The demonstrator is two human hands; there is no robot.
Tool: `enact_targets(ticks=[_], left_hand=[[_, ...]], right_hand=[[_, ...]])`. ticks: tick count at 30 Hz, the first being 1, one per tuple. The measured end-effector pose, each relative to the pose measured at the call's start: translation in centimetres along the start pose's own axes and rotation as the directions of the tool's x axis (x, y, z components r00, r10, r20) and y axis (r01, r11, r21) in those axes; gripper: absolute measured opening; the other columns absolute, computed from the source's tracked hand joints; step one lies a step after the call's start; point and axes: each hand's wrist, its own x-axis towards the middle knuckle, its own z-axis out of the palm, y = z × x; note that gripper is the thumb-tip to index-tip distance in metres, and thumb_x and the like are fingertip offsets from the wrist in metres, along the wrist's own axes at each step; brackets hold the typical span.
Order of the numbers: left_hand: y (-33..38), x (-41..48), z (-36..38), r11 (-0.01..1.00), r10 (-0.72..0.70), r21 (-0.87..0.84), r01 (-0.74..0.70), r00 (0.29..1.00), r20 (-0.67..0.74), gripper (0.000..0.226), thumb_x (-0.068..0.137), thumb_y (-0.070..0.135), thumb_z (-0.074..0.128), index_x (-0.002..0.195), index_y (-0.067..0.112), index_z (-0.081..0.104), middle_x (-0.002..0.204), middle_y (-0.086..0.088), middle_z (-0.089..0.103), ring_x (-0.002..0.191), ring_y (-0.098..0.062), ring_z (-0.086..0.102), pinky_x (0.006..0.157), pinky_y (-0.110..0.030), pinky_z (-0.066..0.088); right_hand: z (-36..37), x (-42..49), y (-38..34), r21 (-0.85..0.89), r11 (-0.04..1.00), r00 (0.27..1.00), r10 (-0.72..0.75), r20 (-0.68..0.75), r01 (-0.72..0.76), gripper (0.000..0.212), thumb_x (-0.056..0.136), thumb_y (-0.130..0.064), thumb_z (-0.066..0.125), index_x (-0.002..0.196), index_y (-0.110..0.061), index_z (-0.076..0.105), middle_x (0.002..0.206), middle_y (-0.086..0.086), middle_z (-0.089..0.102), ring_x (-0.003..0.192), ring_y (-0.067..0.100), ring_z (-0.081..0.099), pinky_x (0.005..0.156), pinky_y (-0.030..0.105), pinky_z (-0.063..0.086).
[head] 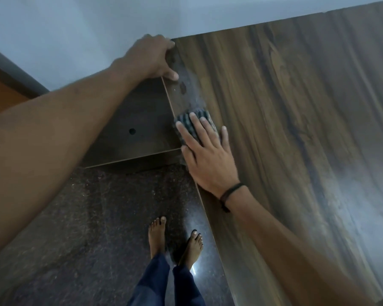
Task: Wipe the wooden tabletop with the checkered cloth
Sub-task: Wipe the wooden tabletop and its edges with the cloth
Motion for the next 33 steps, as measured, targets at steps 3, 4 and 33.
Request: enact_targets(ticks=[3, 4, 33], left_hand=[[-0.6, 0.6, 0.6, 1.000, 0.008, 0.024, -0.011, 0.995, 0.101, 0.102, 0.073, 0.048, 0.081, 0.155, 0.016, 0.028, 0.162, 0.000, 0.022, 0.143, -0.031, 0.030, 0.113, -0.042, 0.027], [-0.8, 0.9, 0.5, 1.000, 0.003, 0.027, -0.006, 0.994, 0.111, 0.102, 0.073, 0.048, 0.081, 0.155, 0.017, 0.028, 0.162, 0.001, 0.021, 0.144, -0.030, 0.029, 0.113, -0.042, 0.026], [-2.7, 4.2, 0.9, 0.980, 0.168, 0.078, -0.186, 0.967, 0.193, 0.073, 0.098, 0.043, 0.053, 0.157, 0.031, 0.012, 0.164, 0.010, 0.001, 0.151, -0.024, 0.012, 0.122, -0.044, 0.012]], right_hand=[[-0.7, 0.7, 2.1, -0.048, 0.999, 1.000, -0.004, -0.024, 0.003, 0.053, 0.106, -0.044, 0.028, 0.159, -0.044, 0.019, 0.169, -0.010, 0.011, 0.156, 0.014, 0.009, 0.123, 0.059, 0.000], [-0.9, 2.0, 2.2, -0.028, 0.998, 0.998, 0.051, -0.033, -0.052, 0.054, 0.106, -0.044, 0.028, 0.159, -0.044, 0.019, 0.169, -0.009, 0.011, 0.156, 0.014, 0.008, 0.123, 0.059, 0.000], [-2.1, 9.8, 1.0, 0.037, 0.995, 0.996, 0.093, 0.019, -0.093, 0.055, 0.106, -0.041, 0.027, 0.160, -0.042, 0.015, 0.170, -0.006, 0.006, 0.156, 0.016, 0.001, 0.124, 0.057, -0.004]])
